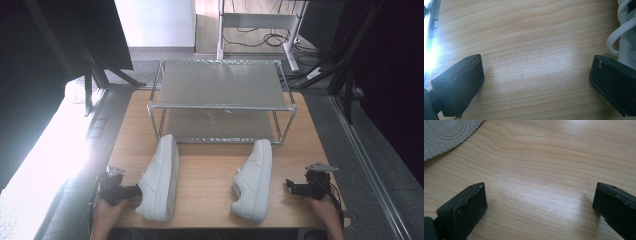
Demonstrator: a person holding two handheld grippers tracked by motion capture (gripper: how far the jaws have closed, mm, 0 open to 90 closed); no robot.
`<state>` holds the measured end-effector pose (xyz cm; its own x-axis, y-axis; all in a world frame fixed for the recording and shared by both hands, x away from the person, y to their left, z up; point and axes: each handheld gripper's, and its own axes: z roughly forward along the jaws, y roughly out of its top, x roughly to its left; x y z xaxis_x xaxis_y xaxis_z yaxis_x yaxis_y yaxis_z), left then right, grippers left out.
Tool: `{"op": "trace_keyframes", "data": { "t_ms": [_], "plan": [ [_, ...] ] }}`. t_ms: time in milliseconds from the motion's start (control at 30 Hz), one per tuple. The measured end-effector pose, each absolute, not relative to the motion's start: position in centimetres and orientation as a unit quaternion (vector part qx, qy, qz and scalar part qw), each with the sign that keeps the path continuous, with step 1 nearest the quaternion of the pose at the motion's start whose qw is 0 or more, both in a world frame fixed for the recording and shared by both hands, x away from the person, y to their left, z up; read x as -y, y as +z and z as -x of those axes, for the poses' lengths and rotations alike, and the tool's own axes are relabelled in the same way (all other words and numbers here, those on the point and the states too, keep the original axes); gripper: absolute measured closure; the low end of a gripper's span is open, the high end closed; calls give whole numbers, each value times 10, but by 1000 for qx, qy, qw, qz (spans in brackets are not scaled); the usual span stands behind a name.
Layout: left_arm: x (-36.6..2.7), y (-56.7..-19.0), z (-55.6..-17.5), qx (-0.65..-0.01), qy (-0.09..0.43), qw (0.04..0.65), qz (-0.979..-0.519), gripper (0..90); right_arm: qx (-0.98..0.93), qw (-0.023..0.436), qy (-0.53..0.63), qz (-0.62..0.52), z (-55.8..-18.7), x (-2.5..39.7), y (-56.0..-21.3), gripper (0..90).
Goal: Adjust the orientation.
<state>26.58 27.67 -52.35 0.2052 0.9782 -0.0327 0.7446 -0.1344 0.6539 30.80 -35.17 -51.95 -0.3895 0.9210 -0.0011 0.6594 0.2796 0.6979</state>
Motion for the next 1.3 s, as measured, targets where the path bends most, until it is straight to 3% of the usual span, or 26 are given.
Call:
{"op": "trace_keyframes", "data": {
  "t_ms": [1300],
  "plan": [
    [-291, -512, -255, -592, 193, 333, -708, 26, -771, 208, 314, -513, -310, 350, -520, 0]
  ]
}}
